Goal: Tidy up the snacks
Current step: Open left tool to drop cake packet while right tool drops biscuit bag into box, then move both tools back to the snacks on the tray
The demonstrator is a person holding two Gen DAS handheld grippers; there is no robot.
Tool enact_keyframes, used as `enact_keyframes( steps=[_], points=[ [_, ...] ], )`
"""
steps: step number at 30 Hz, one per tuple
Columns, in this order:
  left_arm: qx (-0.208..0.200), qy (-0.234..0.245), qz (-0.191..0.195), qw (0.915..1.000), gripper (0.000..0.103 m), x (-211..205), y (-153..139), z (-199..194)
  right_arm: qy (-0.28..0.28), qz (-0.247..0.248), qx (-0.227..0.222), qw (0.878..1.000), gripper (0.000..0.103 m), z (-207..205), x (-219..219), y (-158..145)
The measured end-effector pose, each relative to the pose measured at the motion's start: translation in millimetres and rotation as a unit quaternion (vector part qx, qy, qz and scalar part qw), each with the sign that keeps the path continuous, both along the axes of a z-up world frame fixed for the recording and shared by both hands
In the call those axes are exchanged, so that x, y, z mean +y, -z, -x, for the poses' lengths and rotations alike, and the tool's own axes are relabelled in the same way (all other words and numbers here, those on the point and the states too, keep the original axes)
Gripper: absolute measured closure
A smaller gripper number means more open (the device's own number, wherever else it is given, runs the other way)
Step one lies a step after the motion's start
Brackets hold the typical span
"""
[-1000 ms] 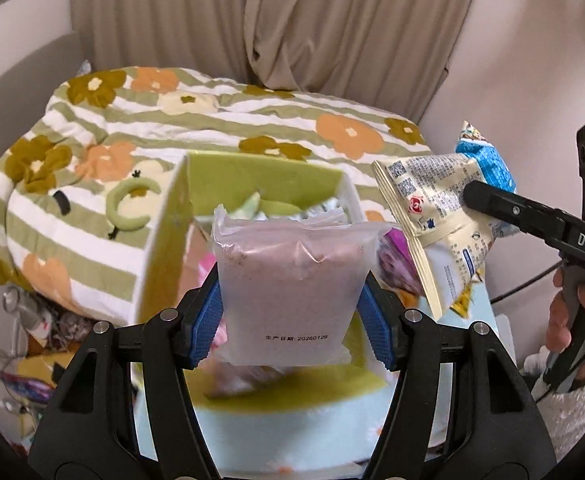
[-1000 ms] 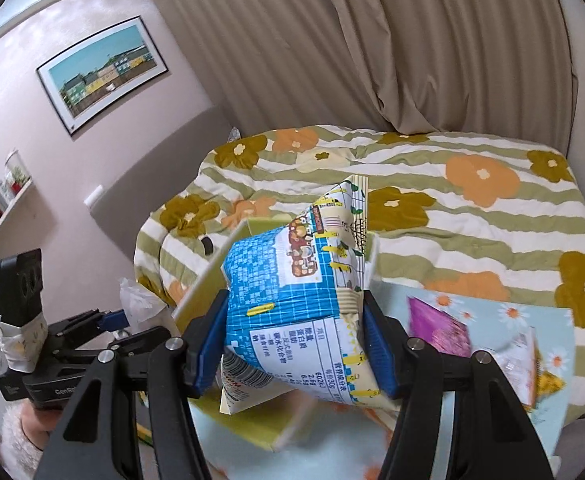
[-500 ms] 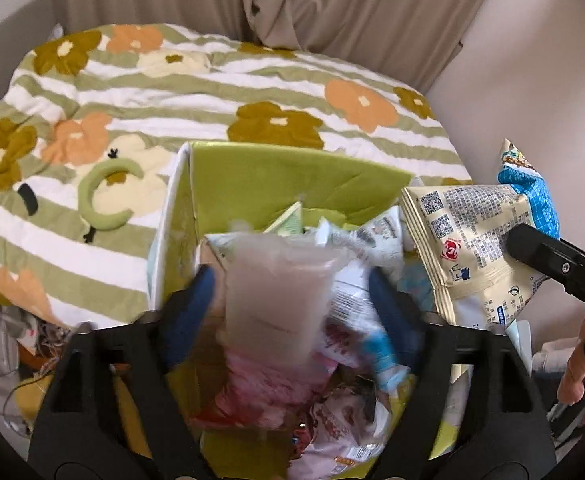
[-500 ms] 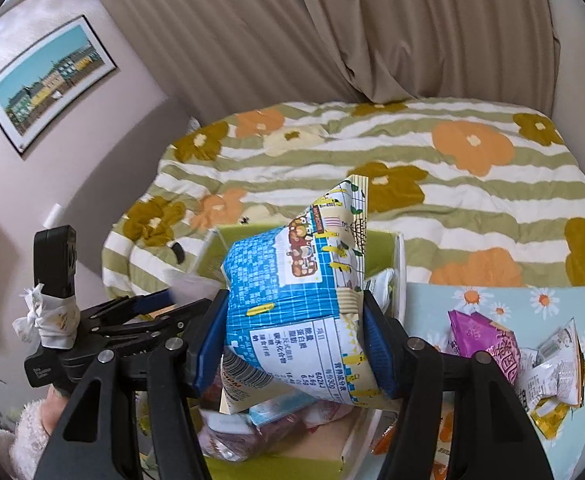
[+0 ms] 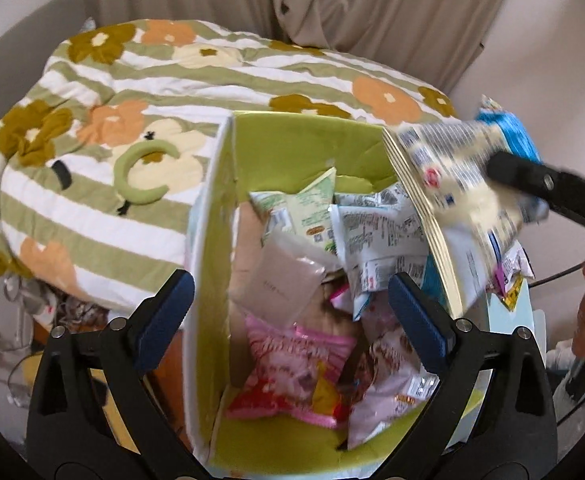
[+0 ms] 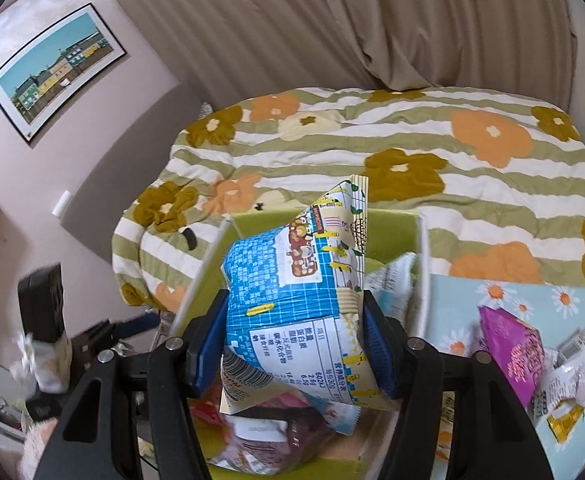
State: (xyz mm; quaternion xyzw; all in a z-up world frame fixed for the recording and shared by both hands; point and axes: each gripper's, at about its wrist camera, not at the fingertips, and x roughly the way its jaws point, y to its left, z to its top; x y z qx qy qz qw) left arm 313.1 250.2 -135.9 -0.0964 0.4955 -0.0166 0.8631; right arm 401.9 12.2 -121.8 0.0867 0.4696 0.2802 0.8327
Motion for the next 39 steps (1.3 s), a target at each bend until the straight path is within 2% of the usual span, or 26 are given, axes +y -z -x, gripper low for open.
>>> enact_keyframes(
  steps=[4,10,11,12,13,16,22,31,39],
  points=[
    [-0.004,-0.013,-0.007,0.9999,0.006,3,-6,13,-0.024,-0.009,0.008,1.000,0.044,-9,20,-1],
    [0.005,-0.027,-0.035,0.9990,0.006,5,-3,27,-0.047,-0.007,0.041,0.998,0.042,-20,49,23],
    [0.010,-0.028,-0.041,0.9987,0.006,5,0,29,-0.046,-0.013,0.049,0.998,0.035,-21,49,28],
    [0.014,-0.029,-0.048,0.9983,0.006,4,2,31,-0.044,-0.017,0.057,0.997,0.021,-21,48,31],
    [0.017,-0.029,-0.055,0.9979,0.006,3,3,32,-0.040,-0.024,0.064,0.997,0.014,-19,45,35],
    [0.021,-0.027,-0.057,0.9978,0.006,2,8,38,-0.029,-0.036,0.071,0.996,0.006,-13,37,42],
    [0.017,-0.020,-0.060,0.9979,0.006,-3,5,45,-0.018,-0.004,0.020,1.000,0.002,10,19,31],
    [-0.032,0.013,-0.071,0.9969,0.006,-28,-35,59,-0.001,-0.001,-0.014,1.000,0.002,47,-6,2],
    [-0.072,0.066,-0.053,0.9938,0.006,-70,-57,66,0.076,0.025,-0.076,0.994,0.002,93,-57,-31]
  ],
)
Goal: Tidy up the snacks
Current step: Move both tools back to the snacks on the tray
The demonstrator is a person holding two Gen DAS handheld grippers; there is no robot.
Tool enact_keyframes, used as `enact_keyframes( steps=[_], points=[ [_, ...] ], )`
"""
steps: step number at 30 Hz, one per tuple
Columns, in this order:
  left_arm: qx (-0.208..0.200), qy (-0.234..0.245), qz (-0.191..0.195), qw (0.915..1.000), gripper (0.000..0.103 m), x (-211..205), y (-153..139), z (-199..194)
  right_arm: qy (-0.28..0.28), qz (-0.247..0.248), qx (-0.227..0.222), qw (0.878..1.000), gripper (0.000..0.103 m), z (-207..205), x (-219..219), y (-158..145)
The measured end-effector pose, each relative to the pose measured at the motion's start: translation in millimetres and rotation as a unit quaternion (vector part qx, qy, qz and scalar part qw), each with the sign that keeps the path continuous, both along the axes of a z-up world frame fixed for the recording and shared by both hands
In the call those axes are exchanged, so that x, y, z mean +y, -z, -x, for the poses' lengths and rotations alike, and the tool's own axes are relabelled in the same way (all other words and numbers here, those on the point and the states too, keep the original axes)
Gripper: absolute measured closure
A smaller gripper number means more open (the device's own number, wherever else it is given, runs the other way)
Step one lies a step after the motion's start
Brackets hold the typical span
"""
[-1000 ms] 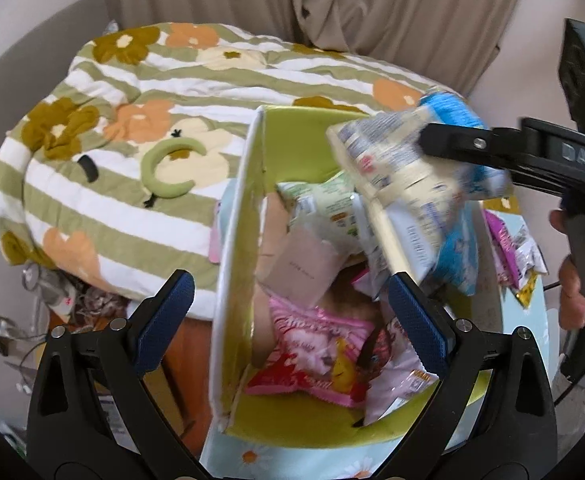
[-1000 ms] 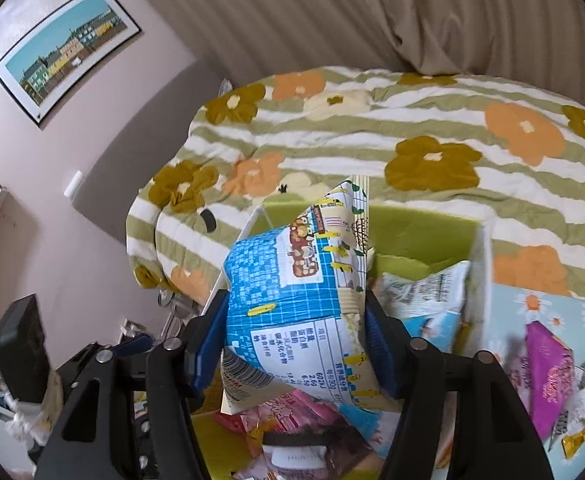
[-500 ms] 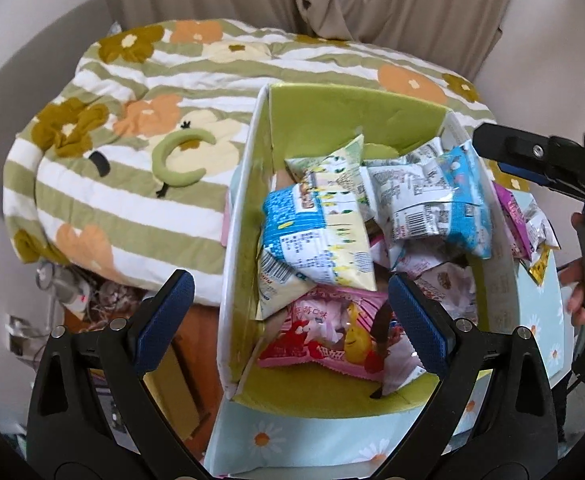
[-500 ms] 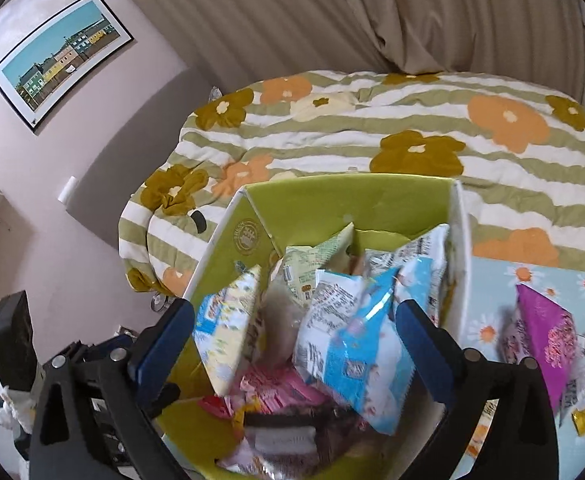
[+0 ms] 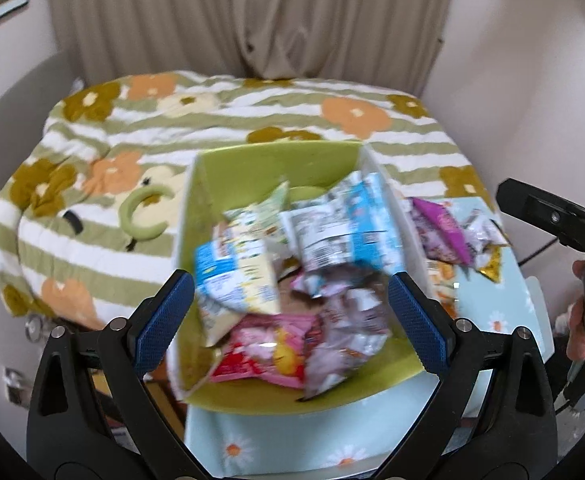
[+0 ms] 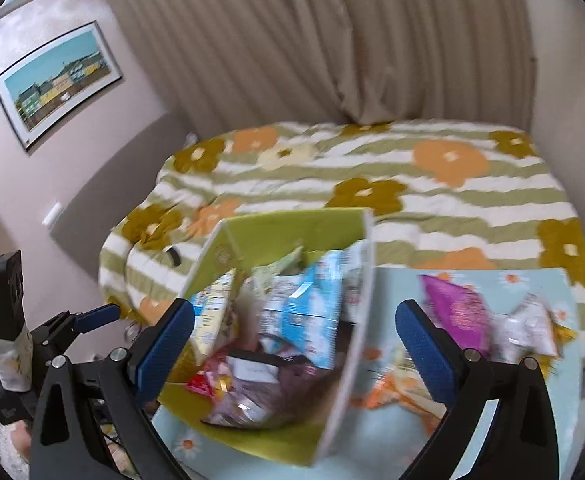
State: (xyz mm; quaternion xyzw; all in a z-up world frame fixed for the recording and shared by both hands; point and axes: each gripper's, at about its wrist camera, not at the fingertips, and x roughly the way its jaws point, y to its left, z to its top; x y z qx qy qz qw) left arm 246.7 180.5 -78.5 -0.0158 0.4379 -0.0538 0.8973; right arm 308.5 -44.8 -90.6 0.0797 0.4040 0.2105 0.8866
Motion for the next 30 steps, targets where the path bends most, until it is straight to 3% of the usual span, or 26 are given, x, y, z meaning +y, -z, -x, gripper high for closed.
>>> enact_keyframes(
  steps=[8,14,24,30],
  points=[
    [-0.007,0.052,0.018,0.9985,0.006,-60,-5,0,0.083,0.032,-0.029,0.996,0.002,34,-69,-15],
    [-0.004,0.060,0.023,0.9979,0.006,-115,-3,-9,0.111,0.041,-0.026,0.993,0.002,34,-127,-8],
    [0.026,0.033,0.035,0.9985,0.006,-210,22,-44,0.064,0.065,-0.003,0.996,0.002,7,-203,21],
    [0.056,0.003,0.039,0.9977,0.006,-245,48,-76,0.025,0.085,0.008,0.996,0.002,-15,-229,49]
  ],
)
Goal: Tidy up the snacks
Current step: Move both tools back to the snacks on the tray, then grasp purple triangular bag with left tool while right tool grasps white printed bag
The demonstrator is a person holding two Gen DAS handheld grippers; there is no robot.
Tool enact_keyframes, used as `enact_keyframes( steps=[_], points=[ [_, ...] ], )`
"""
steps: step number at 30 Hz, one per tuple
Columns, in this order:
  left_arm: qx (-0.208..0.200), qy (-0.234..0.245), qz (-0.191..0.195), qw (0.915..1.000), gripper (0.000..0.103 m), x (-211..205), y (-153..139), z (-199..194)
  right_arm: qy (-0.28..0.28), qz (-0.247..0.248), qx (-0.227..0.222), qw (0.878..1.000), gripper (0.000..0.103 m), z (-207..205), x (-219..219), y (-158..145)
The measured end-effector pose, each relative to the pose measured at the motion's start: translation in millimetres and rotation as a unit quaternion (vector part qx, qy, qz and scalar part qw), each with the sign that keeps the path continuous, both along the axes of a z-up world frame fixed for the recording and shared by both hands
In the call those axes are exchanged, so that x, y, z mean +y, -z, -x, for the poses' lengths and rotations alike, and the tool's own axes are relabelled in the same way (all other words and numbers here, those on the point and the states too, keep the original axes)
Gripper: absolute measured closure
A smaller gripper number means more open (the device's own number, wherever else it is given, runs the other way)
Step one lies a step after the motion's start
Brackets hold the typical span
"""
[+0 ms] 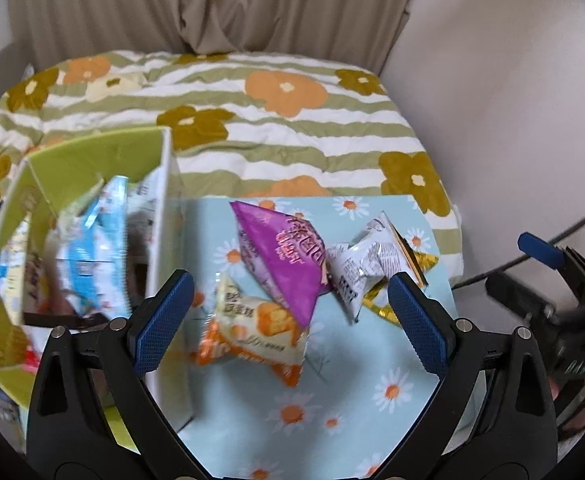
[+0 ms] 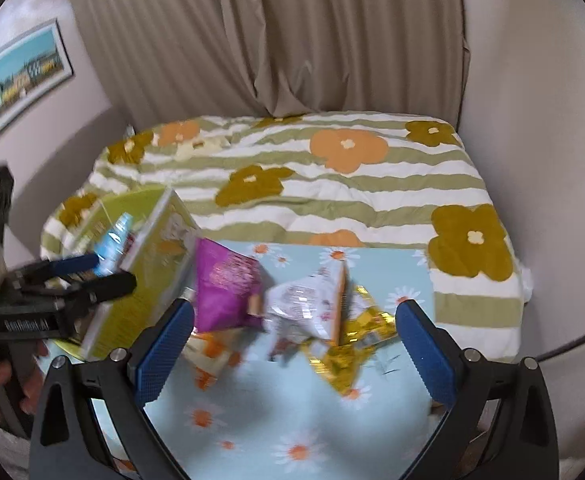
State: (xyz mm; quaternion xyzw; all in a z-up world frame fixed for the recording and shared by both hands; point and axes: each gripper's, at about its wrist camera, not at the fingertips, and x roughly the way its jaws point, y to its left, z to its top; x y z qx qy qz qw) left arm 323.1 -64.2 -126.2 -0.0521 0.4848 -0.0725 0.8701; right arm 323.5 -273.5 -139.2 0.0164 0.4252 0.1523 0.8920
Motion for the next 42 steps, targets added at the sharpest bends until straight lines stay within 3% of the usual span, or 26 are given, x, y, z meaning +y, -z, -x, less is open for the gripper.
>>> enact_keyframes(
  steps=[10,21,26,36,42],
  points=[
    [0.060,-0.024,-0.011,0.9979,0.006,-14,67,-60,-0.065,0.006,0.038,0.997,0.002,-35,4,66],
    [0.110,-0.041,0.009,0.9930,0.006,-13,131,-105,-0.071,0.020,0.050,0.996,0.002,-66,24,107],
    [0.122,-0.030,0.012,0.9920,0.007,-11,143,-109,-0.082,0.034,0.053,0.995,0.002,-74,33,118],
    [0.121,-0.011,0.011,0.9925,0.036,-4,142,-107,-0.116,0.073,0.054,0.989,0.003,-81,51,132],
    [0.115,-0.014,0.003,0.9932,0.040,2,137,-107,-0.135,0.092,0.050,0.985,0.005,-86,57,138]
  ],
)
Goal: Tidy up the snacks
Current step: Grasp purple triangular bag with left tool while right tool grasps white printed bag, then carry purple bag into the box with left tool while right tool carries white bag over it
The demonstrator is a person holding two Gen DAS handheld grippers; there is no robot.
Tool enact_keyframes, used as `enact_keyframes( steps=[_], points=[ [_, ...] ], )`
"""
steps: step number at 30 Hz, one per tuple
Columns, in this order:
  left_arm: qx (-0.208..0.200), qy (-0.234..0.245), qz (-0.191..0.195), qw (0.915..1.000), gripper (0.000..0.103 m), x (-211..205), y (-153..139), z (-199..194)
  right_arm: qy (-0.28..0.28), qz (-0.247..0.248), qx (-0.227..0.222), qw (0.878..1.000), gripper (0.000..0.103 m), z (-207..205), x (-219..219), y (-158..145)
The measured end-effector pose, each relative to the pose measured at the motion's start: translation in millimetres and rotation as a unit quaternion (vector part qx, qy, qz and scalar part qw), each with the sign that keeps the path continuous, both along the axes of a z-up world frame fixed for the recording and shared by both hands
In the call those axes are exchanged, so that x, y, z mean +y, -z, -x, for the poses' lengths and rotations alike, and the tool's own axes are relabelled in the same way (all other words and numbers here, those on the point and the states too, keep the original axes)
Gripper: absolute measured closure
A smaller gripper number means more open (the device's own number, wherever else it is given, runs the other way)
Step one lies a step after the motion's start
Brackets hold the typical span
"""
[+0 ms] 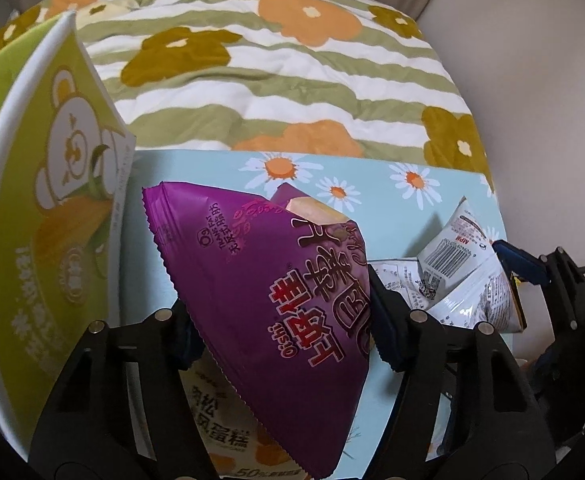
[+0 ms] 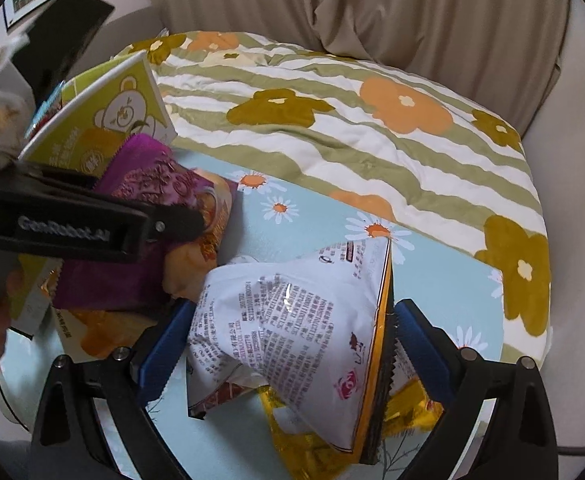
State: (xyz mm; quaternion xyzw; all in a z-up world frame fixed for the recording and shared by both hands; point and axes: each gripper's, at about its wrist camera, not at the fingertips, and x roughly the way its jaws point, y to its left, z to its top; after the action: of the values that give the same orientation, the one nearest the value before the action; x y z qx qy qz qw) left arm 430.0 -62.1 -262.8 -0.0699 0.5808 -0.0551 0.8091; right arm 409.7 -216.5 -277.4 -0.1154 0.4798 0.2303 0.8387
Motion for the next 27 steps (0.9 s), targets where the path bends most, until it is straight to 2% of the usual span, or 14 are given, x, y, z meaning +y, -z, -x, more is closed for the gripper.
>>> enact_keyframes(
  steps=[2,4,6,9,17,27],
  points=[
    [-0.004,0.000,-0.007,1.0000,0.040,0,-2,1,-0.009,0.003,-0.003,1.000,0.007,-1,2,1],
    [-0.007,0.000,-0.015,0.9999,0.040,1,-4,2,-0.021,0.002,0.000,1.000,0.013,-1,5,2],
    [-0.006,-0.002,-0.024,0.9997,0.040,2,-4,1,-0.033,-0.004,0.015,0.999,0.032,-1,9,6],
    [-0.008,-0.003,-0.026,0.9996,0.040,3,-6,3,-0.034,-0.011,0.017,0.999,0.036,2,10,6],
    [-0.033,-0.004,-0.030,0.9990,0.040,3,-30,14,-0.022,-0.028,-0.009,0.999,0.037,11,8,-18],
    [-0.081,-0.006,-0.023,0.9964,0.040,0,-79,53,0.008,-0.047,-0.048,0.998,0.037,34,-9,-81]
  ],
)
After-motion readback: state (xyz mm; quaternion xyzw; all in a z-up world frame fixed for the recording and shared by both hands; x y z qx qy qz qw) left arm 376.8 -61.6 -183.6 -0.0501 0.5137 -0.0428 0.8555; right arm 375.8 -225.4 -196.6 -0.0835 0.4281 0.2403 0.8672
